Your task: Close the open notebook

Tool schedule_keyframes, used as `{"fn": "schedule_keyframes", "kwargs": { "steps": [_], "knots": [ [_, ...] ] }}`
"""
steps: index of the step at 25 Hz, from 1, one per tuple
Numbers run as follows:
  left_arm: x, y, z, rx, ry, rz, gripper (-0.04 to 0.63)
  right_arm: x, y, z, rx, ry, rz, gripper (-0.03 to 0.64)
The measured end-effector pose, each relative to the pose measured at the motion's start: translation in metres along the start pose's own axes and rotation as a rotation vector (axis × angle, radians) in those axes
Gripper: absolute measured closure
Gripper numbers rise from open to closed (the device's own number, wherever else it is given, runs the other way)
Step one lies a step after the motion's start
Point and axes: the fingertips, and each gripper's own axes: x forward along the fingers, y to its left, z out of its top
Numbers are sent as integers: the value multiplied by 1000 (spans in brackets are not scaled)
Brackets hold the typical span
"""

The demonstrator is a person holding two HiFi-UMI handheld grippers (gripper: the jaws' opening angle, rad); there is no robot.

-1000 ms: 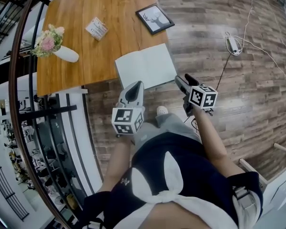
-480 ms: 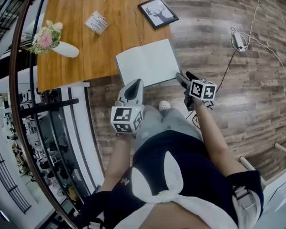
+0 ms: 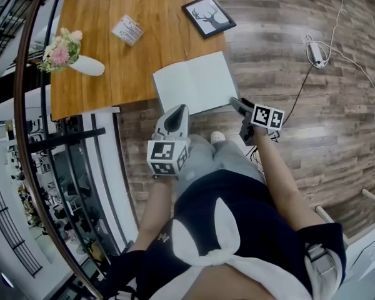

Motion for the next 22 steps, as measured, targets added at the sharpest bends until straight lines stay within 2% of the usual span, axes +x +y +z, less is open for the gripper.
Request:
{"fn": "schedule_keyframes", "kwargs": {
  "steps": [2, 9, 16, 22],
  "knots": [
    [2, 0, 1, 9, 4, 1, 577, 1, -2, -1, 26, -5, 23, 342],
    [9, -2, 2, 17, 9, 3, 577, 1, 5, -2, 66, -18, 98, 482],
    [9, -1, -3, 11, 7, 4, 577, -2, 17, 4, -14, -61, 65, 554],
    [2, 4, -9, -6, 7, 6, 577, -6, 24, 5, -45, -81, 40, 577]
  ]
}}
